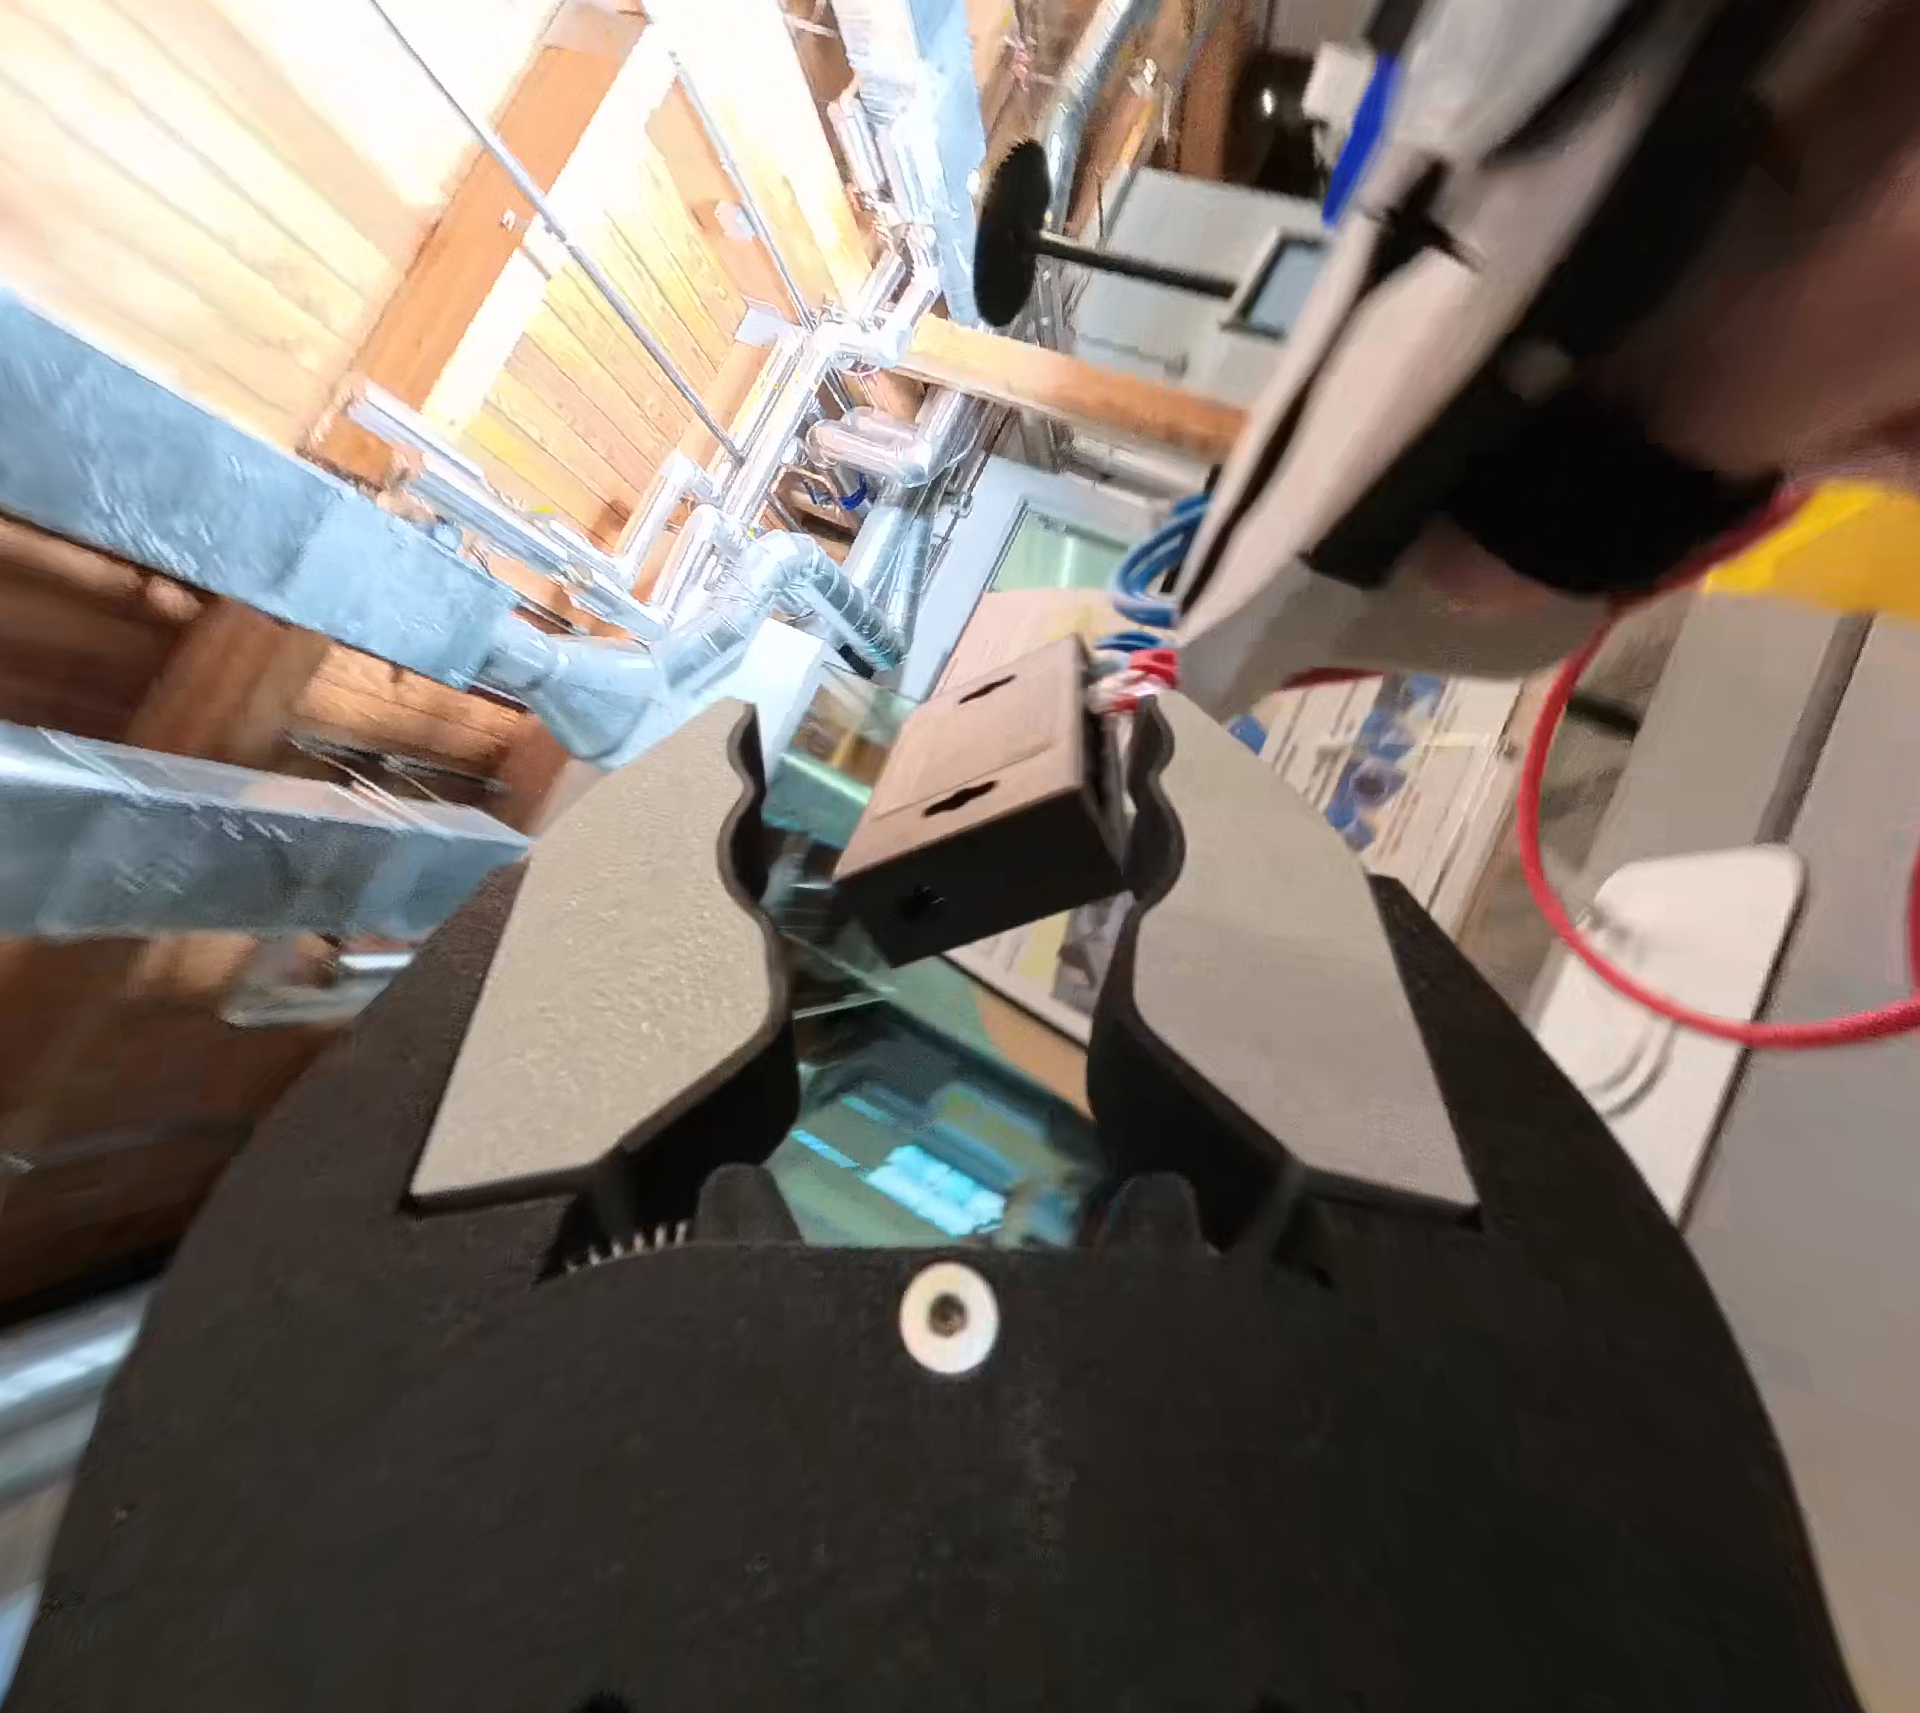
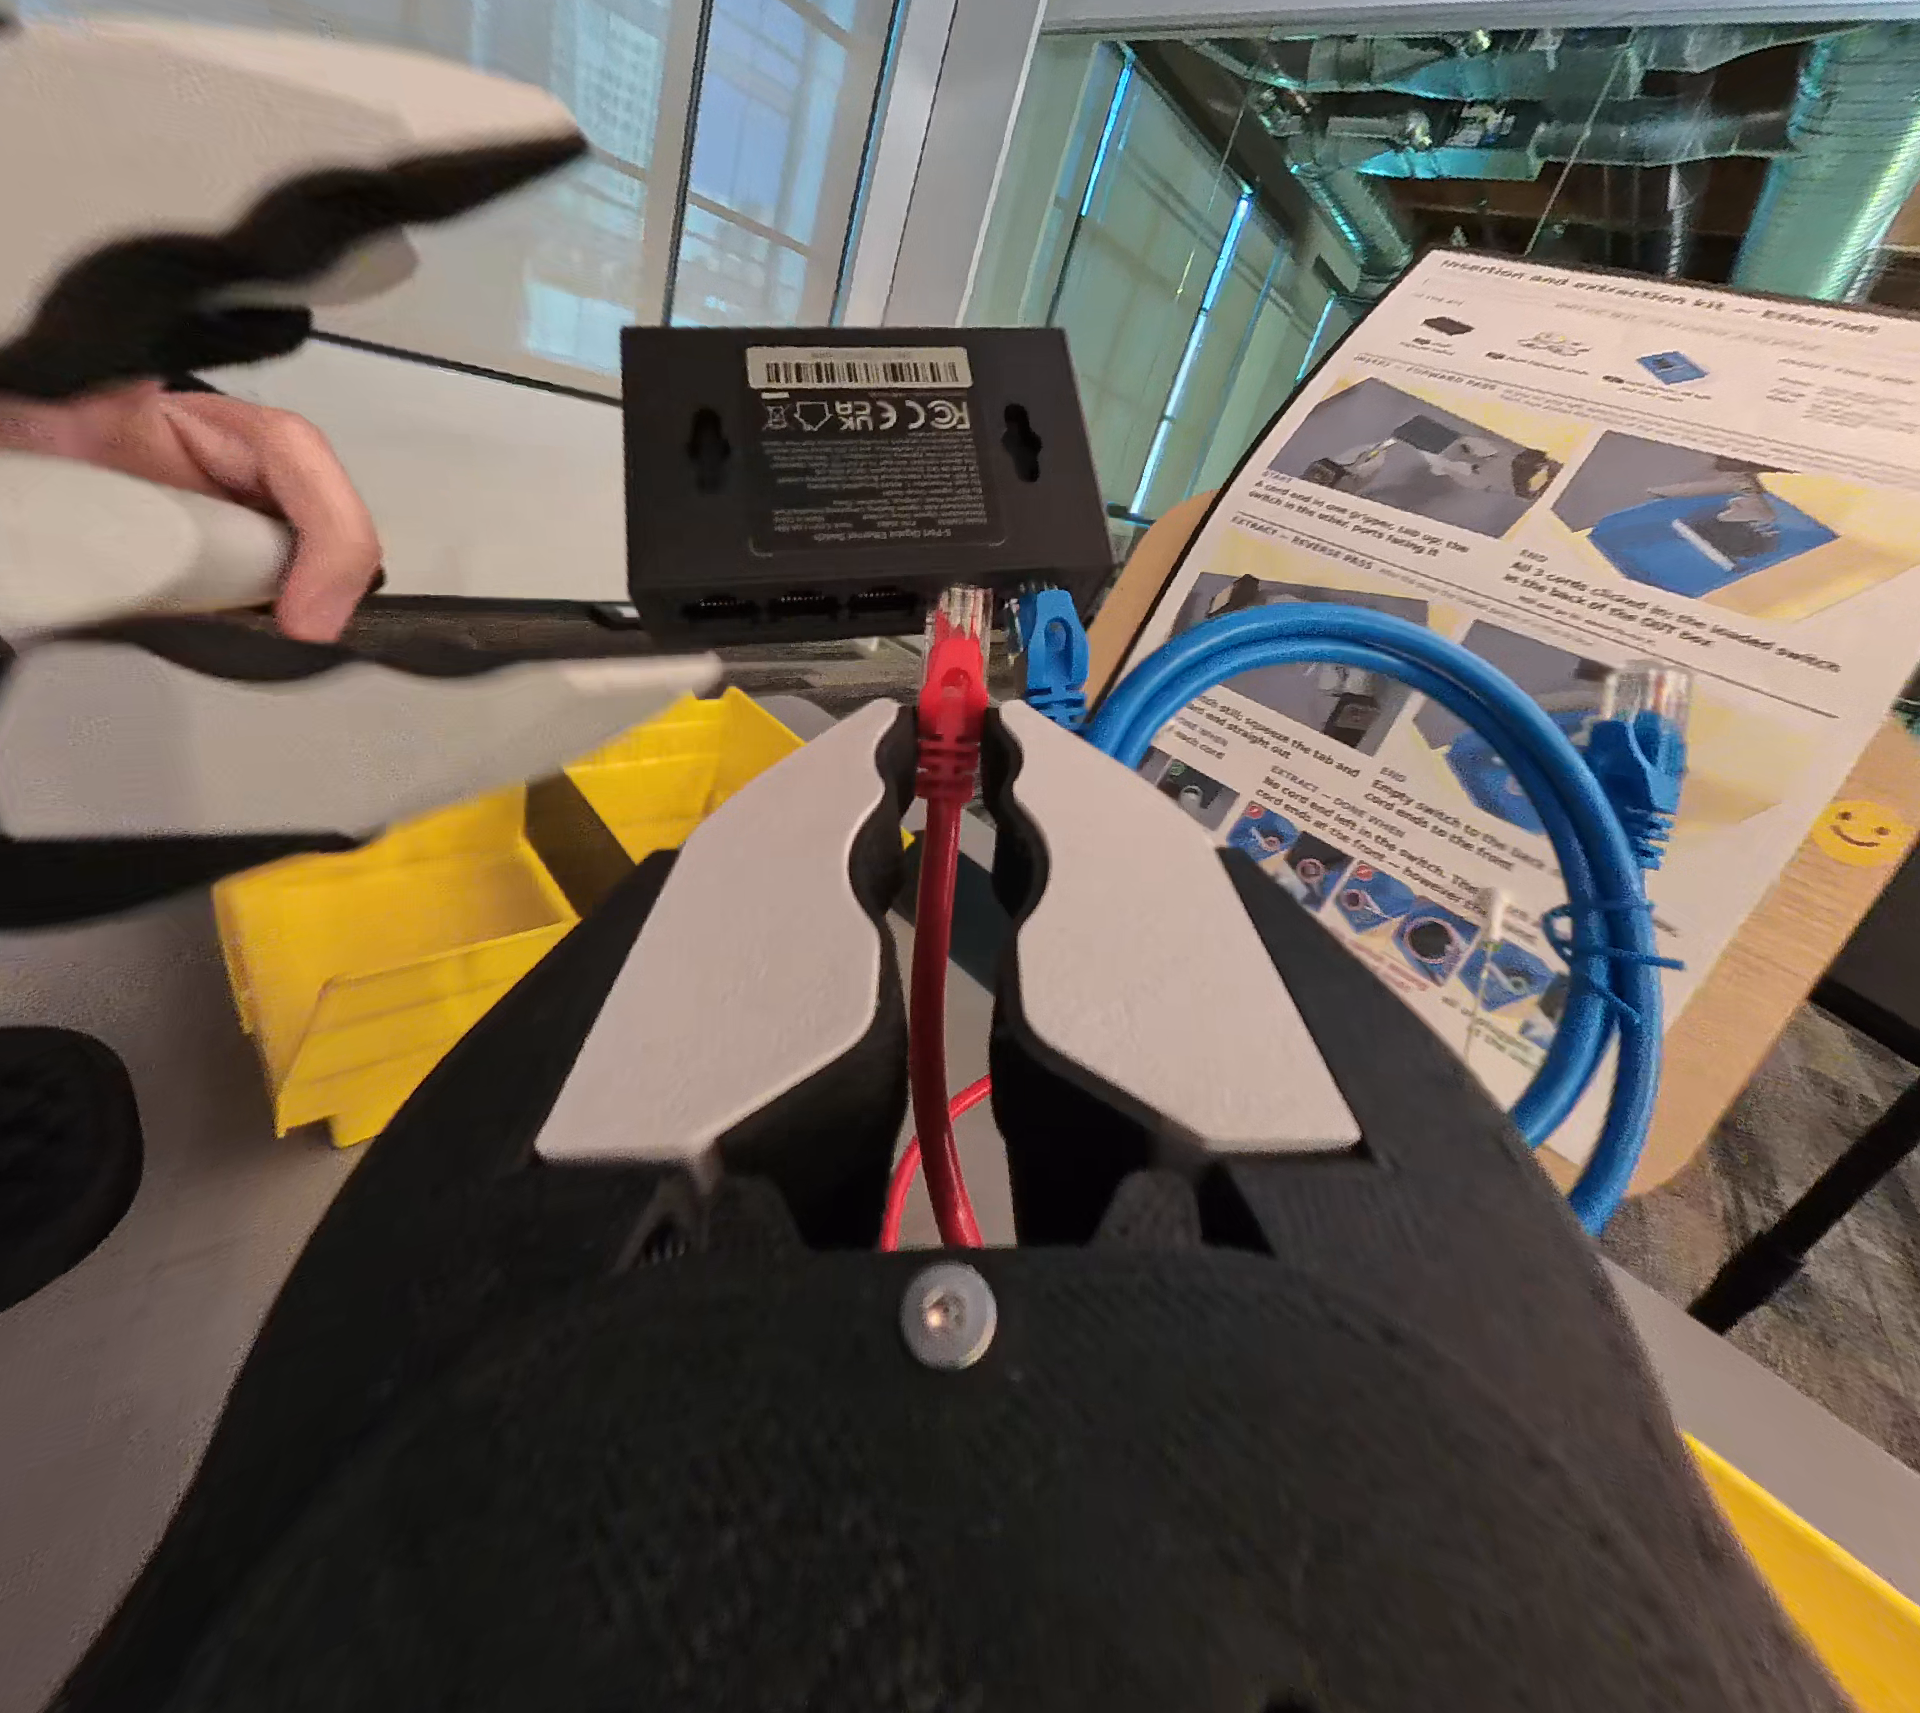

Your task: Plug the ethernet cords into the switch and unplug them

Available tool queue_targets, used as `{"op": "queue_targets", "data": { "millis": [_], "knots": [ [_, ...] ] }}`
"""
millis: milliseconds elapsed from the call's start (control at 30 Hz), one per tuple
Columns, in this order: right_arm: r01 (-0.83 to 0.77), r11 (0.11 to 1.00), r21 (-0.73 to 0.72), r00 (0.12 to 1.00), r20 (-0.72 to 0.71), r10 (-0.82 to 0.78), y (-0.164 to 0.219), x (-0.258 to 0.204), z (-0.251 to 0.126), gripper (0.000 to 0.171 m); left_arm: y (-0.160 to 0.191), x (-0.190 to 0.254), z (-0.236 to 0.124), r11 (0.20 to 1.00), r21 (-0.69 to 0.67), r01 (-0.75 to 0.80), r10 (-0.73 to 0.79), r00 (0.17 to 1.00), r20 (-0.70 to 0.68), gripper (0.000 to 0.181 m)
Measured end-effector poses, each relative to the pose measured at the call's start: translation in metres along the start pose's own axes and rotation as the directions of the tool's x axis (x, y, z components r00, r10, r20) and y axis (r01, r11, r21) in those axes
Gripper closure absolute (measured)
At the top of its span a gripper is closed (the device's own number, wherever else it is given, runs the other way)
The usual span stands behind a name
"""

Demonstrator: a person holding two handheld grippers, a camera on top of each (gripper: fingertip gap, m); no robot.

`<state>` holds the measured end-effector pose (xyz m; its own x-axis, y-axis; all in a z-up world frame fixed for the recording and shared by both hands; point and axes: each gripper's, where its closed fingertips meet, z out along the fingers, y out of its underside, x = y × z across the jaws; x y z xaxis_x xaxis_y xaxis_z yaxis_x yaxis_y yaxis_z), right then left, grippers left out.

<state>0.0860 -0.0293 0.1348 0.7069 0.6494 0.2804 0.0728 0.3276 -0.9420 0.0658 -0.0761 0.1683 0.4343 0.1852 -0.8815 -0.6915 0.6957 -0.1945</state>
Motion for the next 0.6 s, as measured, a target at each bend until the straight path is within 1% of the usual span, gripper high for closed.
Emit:
{"op": "queue_targets", "data": {
  "millis": [67, 100, 167, 233, 300, 333, 400, 533, 600],
  "knots": [
    [0.01, 1.0, 0.001, 1.0, -0.017, -0.01, -0.001, 0.004, -0.002, 0.159, -0.002, -0.015, -0.003, 0.981, 0.02, 0.191, -0.191, 0.982, -0.002, 0.113],
    [0.013, 1.0, 0.003, 1.0, -0.023, -0.013, -0.002, 0.006, -0.003, 0.159, -0.004, -0.02, -0.004, 0.957, 0.03, 0.289, -0.289, 0.957, -0.027, 0.109],
    [0.017, 1.0, 0.009, 0.999, -0.033, -0.017, -0.004, 0.009, -0.005, 0.159, -0.005, -0.025, -0.005, 0.884, 0.033, 0.467, -0.464, 0.883, -0.074, 0.103],
    [0.027, 1.0, 0.009, 0.999, -0.043, -0.026, -0.006, 0.01, -0.006, 0.159, 0.0, -0.022, -0.002, 0.824, -0.016, 0.566, -0.564, 0.818, -0.112, 0.095],
    [0.036, 0.999, 0.011, 0.998, -0.054, -0.035, -0.008, 0.011, -0.007, 0.159, 0.007, -0.016, 0.002, 0.799, -0.066, 0.598, -0.601, 0.79, -0.123, 0.09],
    [0.039, 0.999, 0.012, 0.998, -0.057, -0.038, -0.009, 0.011, -0.007, 0.159, 0.011, -0.013, 0.004, 0.799, -0.082, 0.595, -0.601, 0.791, -0.111, 0.09],
    [0.047, 0.999, 0.021, 0.997, -0.06, -0.046, -0.011, 0.009, -0.008, 0.159, 0.014, -0.007, 0.008, 0.803, -0.088, 0.59, -0.597, 0.796, -0.103, 0.093],
    [0.073, 0.997, 0.031, 0.995, -0.069, -0.071, -0.015, 0.002, -0.008, 0.159, 0.019, 0.005, 0.013, 0.785, -0.116, 0.608, -0.618, 0.779, -0.101, 0.096],
    [0.093, 0.995, 0.032, 0.994, -0.068, -0.09, -0.016, -0.002, -0.007, 0.159, 0.021, 0.004, 0.013, 0.801, -0.1, 0.59, -0.597, 0.798, -0.082, 0.1]
  ]
}}
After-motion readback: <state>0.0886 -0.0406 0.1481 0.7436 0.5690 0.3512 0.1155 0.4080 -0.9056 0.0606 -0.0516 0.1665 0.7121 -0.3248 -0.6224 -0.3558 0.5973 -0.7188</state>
